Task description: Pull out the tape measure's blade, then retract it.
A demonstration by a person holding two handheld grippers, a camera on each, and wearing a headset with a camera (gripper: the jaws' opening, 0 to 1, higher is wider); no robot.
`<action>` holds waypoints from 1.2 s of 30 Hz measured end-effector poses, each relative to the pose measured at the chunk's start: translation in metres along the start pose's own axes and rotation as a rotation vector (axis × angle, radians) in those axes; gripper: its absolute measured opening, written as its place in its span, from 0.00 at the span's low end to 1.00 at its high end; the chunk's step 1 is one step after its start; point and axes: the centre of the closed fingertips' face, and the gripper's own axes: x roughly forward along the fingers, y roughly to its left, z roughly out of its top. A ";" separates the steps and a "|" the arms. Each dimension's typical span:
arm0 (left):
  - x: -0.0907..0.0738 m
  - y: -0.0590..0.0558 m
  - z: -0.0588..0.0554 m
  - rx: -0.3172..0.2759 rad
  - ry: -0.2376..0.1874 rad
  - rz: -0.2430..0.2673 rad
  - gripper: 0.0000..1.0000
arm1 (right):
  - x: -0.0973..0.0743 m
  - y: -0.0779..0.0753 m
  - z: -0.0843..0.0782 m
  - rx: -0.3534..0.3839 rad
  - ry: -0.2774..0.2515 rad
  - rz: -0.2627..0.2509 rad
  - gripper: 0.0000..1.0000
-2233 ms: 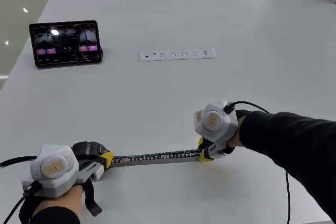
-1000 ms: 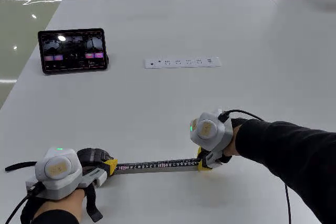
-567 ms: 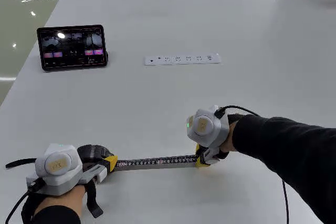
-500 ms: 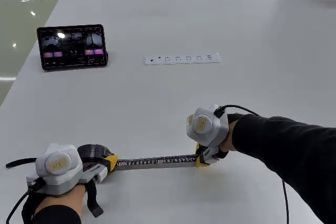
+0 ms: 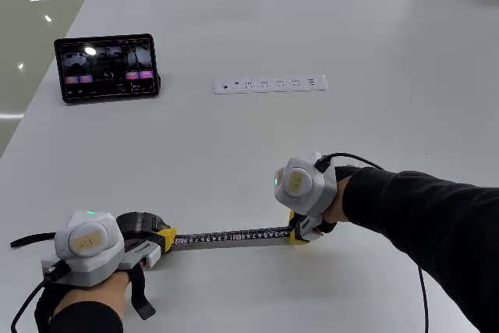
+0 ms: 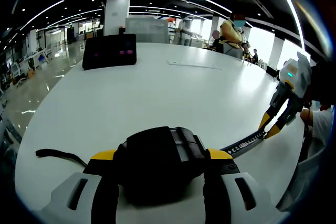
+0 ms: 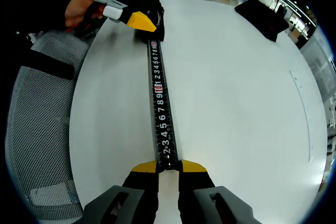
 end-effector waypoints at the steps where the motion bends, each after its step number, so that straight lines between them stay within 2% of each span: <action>1: 0.000 0.000 0.000 0.000 0.001 0.000 0.60 | 0.000 0.000 0.000 0.001 -0.001 0.000 0.10; 9: 0.000 0.000 0.000 -0.001 0.000 -0.002 0.61 | 0.001 -0.001 0.004 0.019 0.000 0.002 0.10; 11: 0.000 0.000 0.000 -0.001 0.000 -0.002 0.61 | 0.001 0.000 0.005 -0.004 -0.002 0.003 0.10; 23: 0.001 0.000 0.000 -0.003 0.004 -0.001 0.61 | 0.001 0.001 0.008 -0.016 -0.008 0.015 0.10; 26: 0.001 0.001 0.000 -0.003 0.003 0.000 0.61 | 0.001 0.001 0.010 0.018 -0.021 0.012 0.10; 31: 0.001 0.001 -0.001 -0.004 0.006 -0.001 0.61 | 0.002 0.001 0.012 -0.008 -0.014 0.007 0.10; 36: 0.001 0.001 -0.001 -0.005 0.002 0.000 0.61 | 0.003 0.001 0.013 -0.002 -0.001 -0.002 0.10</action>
